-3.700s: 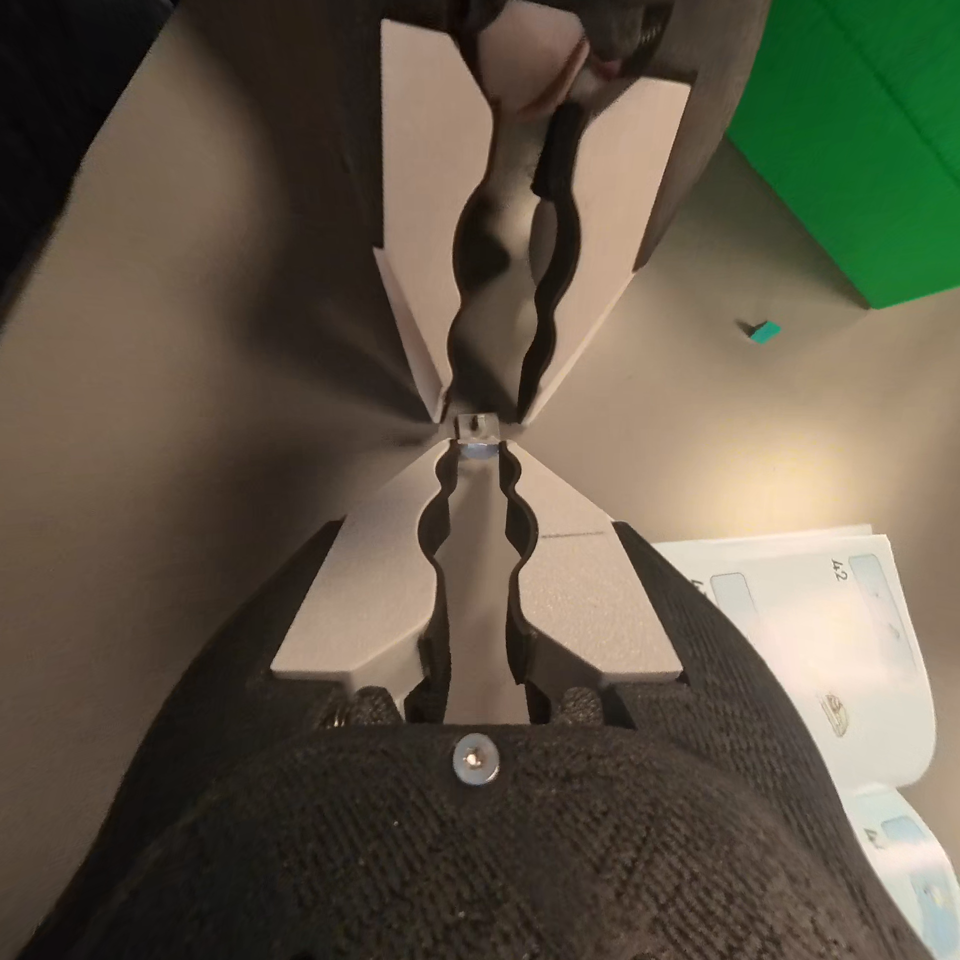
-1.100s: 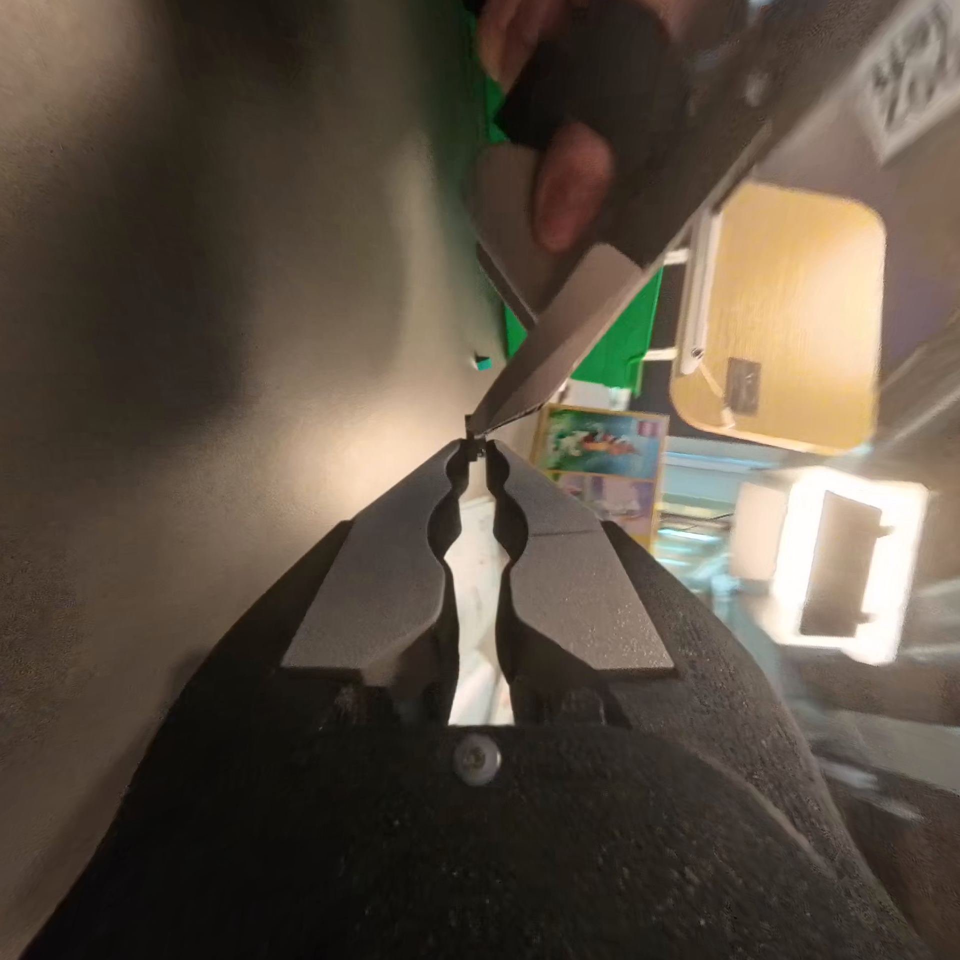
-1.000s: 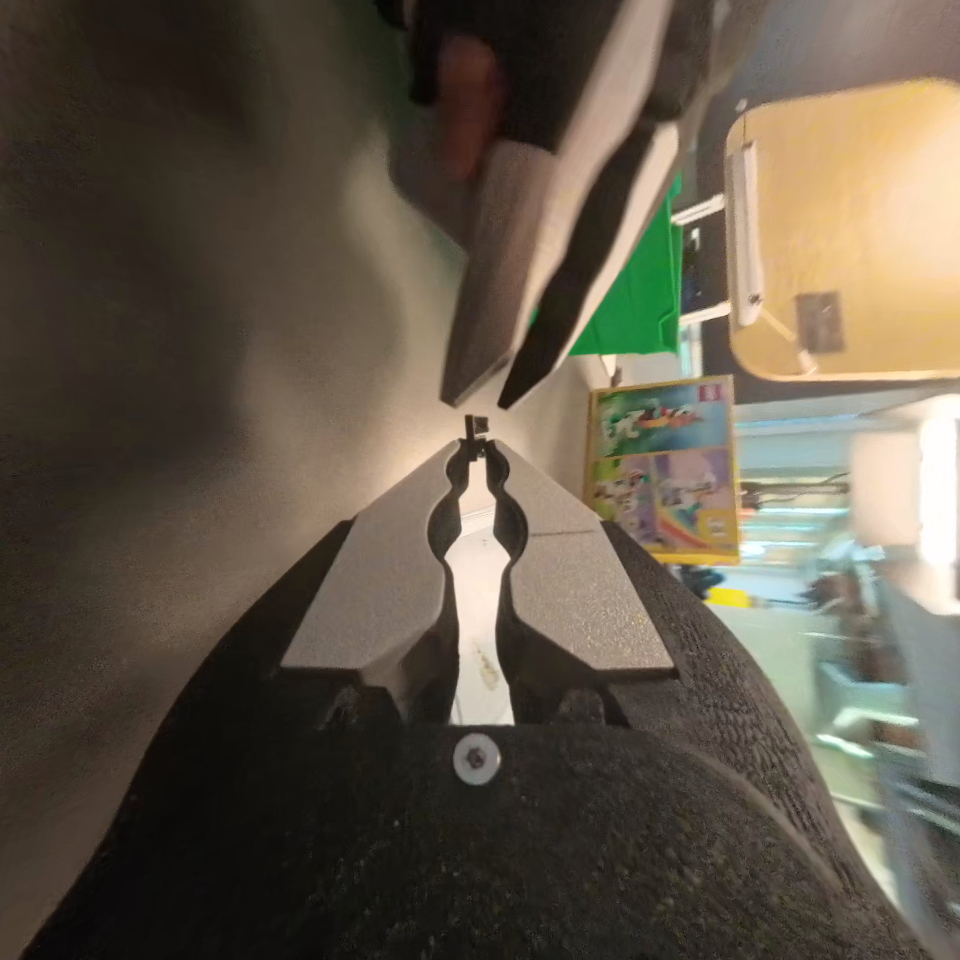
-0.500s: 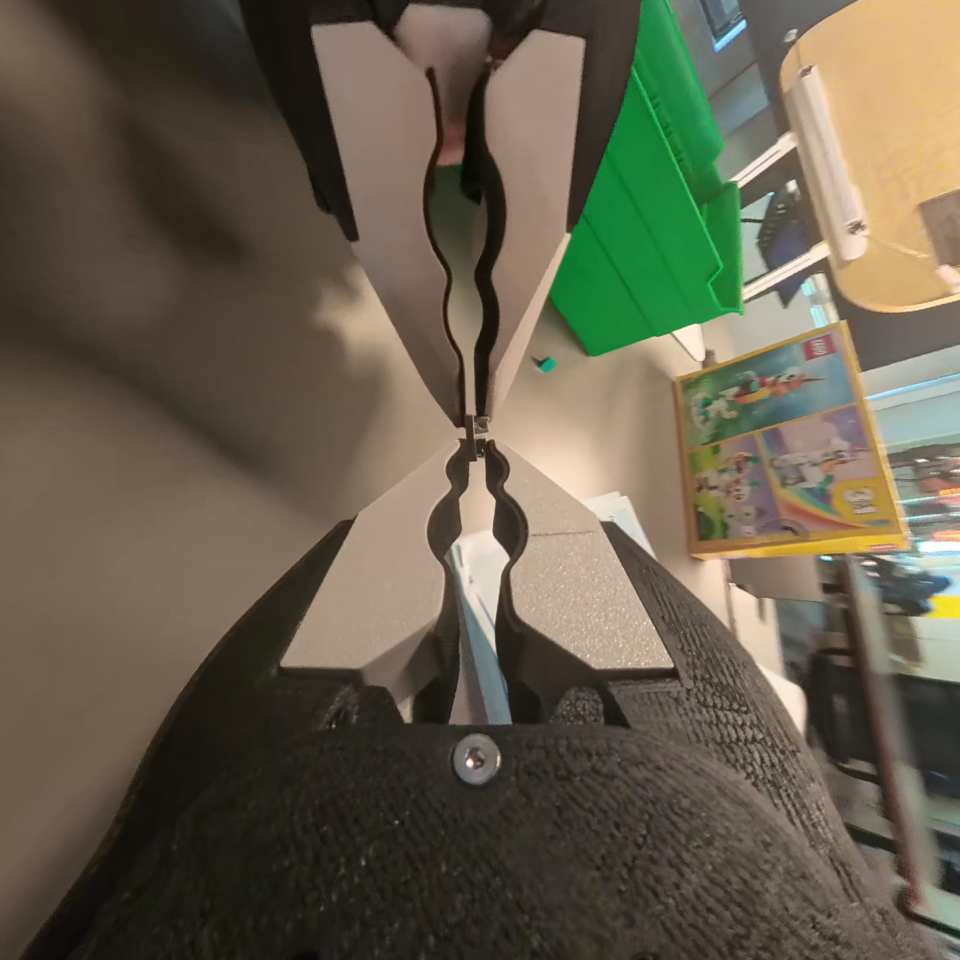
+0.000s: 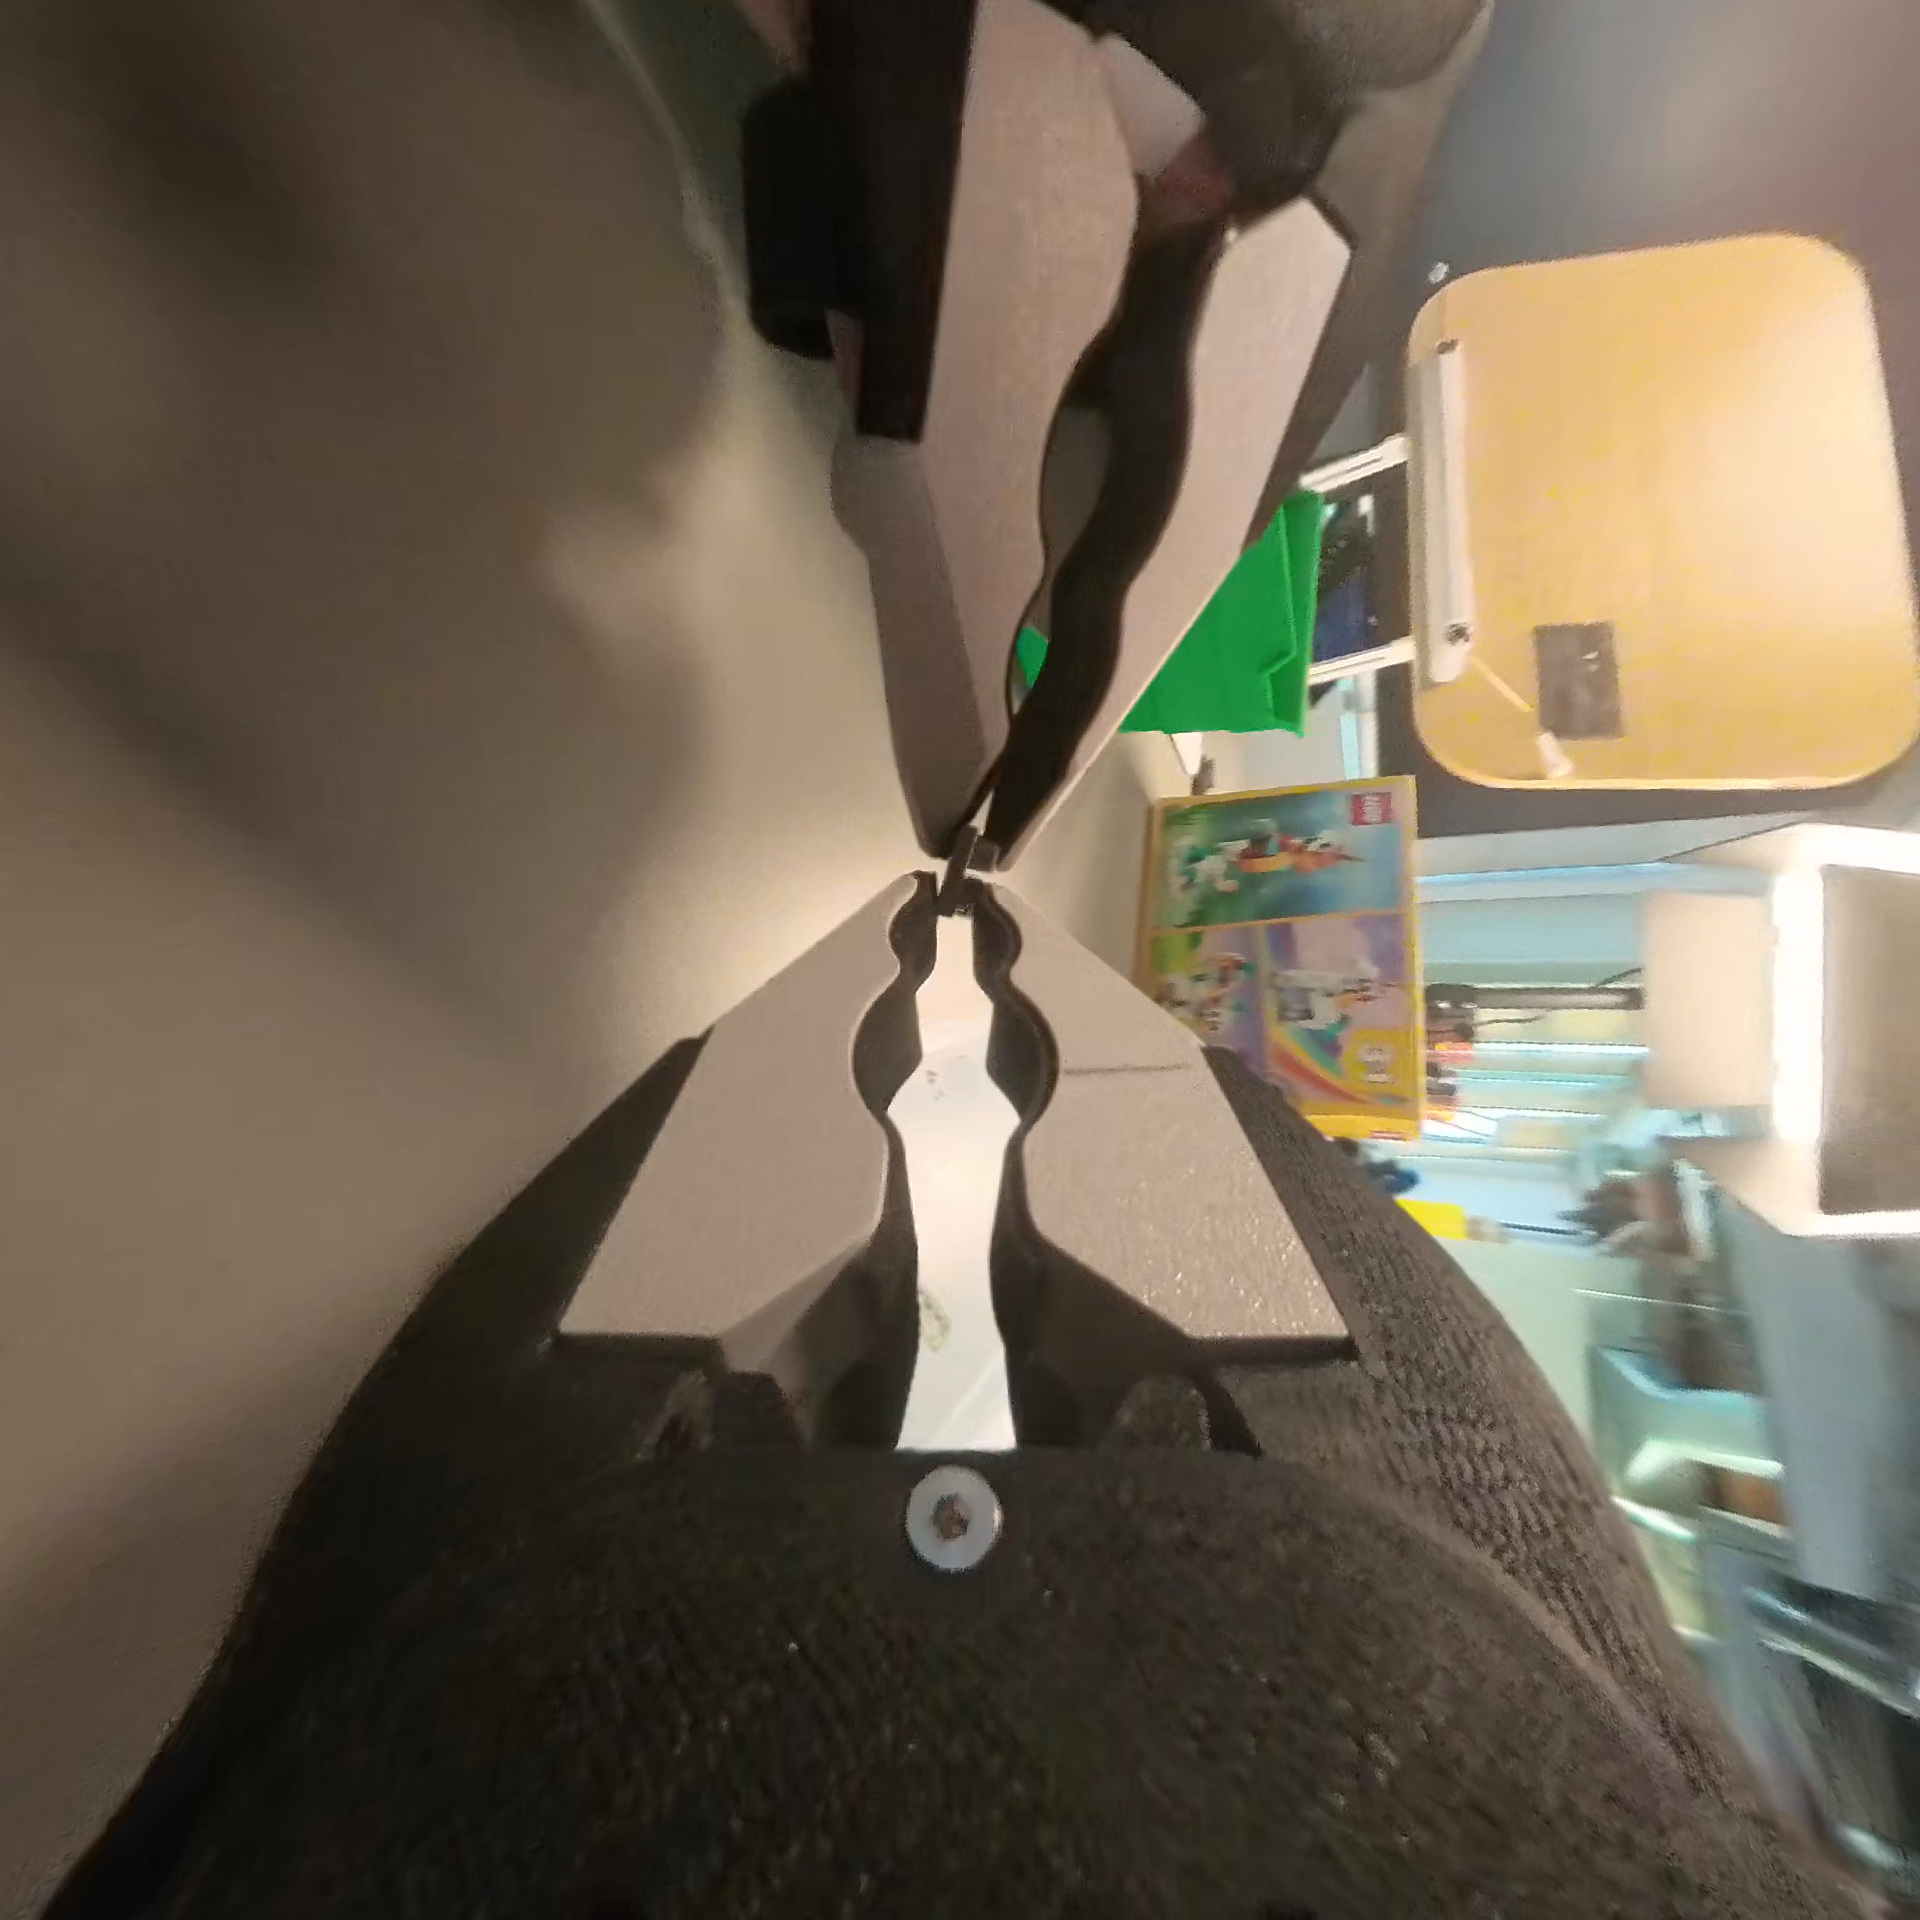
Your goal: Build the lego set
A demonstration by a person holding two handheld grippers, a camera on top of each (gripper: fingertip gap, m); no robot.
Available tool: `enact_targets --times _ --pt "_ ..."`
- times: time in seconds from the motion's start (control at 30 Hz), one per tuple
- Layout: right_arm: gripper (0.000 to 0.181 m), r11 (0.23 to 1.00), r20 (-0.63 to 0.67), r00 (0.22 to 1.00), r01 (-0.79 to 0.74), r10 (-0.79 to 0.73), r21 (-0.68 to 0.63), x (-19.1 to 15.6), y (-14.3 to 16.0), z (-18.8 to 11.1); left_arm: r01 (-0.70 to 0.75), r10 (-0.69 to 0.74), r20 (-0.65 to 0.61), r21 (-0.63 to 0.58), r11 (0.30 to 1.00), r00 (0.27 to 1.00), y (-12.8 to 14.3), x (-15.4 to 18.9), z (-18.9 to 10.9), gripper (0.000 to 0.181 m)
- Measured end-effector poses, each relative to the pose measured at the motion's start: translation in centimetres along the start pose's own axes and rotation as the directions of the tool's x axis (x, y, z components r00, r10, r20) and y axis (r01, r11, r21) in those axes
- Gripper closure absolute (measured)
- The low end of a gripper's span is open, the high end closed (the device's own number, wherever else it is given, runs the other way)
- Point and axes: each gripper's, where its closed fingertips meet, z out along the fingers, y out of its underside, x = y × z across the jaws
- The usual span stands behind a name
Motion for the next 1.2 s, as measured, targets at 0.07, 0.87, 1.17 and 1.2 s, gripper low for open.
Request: enact_targets --times 0.07,0.87,1.17,1.2 --pt "0.176 1.000 -0.003 1.000 0.009 -0.009 -0.006 -0.1 0.0 0.0 -0.002 0.002 -0.003 -0.001 1.000 1.000 0.1 0.1 0.1 0.175" --pt "0.177 0.654 0.231 0.777 -0.620 0.585 0.433 3.2 -1.8 -5.8 0.490 -0.342 -0.430 0.301 0.818 0.835 -6.5 1.2 -1.8 0.156" --pt "0.177 0.947 -0.296 0.935 -0.105 0.198 0.303 5.2 -0.3 -6.5 0.636 -0.489 -0.446 0.282 0.718 0.749 -7.4 0.3 -0.3 0.143" --pt "0.177 0.956 -0.319 0.933 -0.071 0.164 0.284 5.2 -0.3 -6.5 0.626 -0.489 -0.428 0.284 0.726 0.761 -7.4 0.3 -0.1 0.144"
